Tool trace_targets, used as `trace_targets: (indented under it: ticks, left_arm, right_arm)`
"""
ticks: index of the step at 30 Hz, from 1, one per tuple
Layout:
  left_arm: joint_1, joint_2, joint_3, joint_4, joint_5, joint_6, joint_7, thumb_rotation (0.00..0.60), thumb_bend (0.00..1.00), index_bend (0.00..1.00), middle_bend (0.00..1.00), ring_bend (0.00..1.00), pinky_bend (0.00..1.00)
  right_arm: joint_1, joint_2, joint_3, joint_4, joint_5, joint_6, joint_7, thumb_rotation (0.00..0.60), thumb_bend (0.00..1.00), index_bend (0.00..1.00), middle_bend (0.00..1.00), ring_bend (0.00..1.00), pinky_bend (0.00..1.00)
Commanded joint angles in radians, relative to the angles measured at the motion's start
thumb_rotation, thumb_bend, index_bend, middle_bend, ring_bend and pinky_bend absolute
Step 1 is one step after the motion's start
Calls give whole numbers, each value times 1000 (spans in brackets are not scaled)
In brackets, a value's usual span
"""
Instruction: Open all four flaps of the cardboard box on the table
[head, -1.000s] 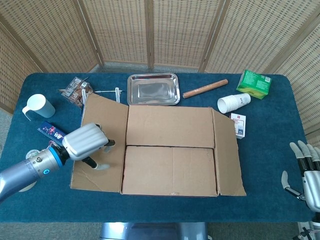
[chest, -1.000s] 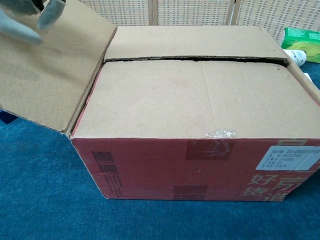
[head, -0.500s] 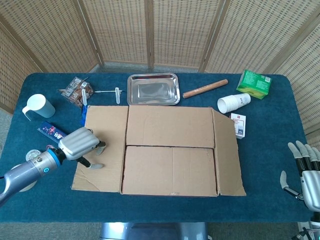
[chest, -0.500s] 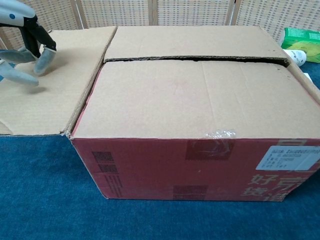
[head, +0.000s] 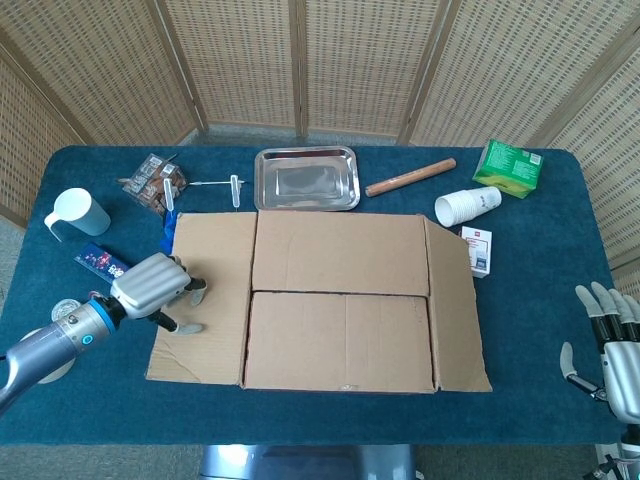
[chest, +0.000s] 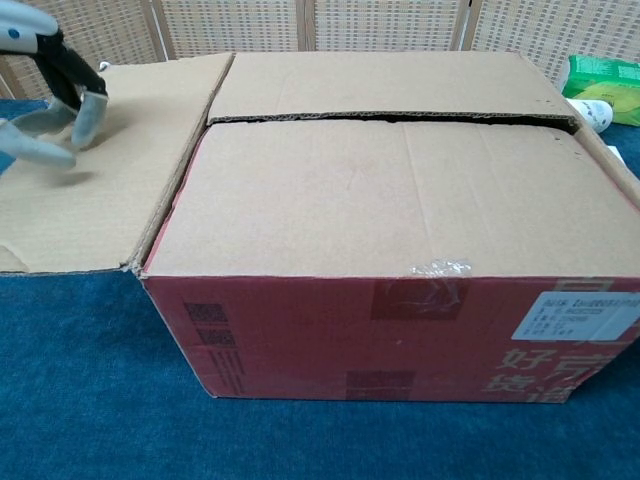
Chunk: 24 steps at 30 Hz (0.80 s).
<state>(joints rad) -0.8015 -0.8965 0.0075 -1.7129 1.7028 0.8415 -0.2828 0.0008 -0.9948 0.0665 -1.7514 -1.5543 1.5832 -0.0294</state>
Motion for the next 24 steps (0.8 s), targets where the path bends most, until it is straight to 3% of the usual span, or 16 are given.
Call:
trace_targets:
  ticks: [1, 5, 11, 13, 16, 20, 24]
  left_arm:
    - [22, 1, -14, 11, 8, 73, 2, 362, 6, 503, 692, 462, 370]
    - [37, -14, -20, 29, 16, 115, 22, 357, 7, 411, 385, 238, 295]
    - [42, -82, -58, 55, 18, 177, 131, 360, 6, 250, 68, 35, 175]
    - [35, -107, -73, 57, 8, 176, 184, 382, 7, 177, 10, 3, 115]
    - [10, -163, -108, 49, -19, 159, 278, 447, 6, 85, 0, 0, 25]
    - [-20, -224, -139, 42, -48, 136, 381, 530, 6, 48, 0, 0, 0]
    - [-62, -293, -168, 18, -104, 82, 459, 543, 7, 26, 0, 0, 0]
  right_arm:
    - [0, 2, -1, 0, -1, 0, 3, 256, 554, 0, 0, 0, 0]
    - [0, 3, -1, -1, -4, 2, 7, 257, 554, 0, 0, 0, 0]
    - [-1, 5, -2, -3, -6, 3, 13, 260, 555, 0, 0, 0, 0]
    - [0, 6, -2, -3, -7, 2, 15, 259, 555, 0, 0, 0, 0]
    - [0, 7, -3, -4, -9, 3, 18, 260, 555, 0, 0, 0, 0]
    - [-1, 10, -3, -4, -8, 4, 27, 257, 556, 0, 0, 0, 0]
    - [-3, 14, -3, -4, -9, 7, 39, 259, 555, 0, 0, 0, 0]
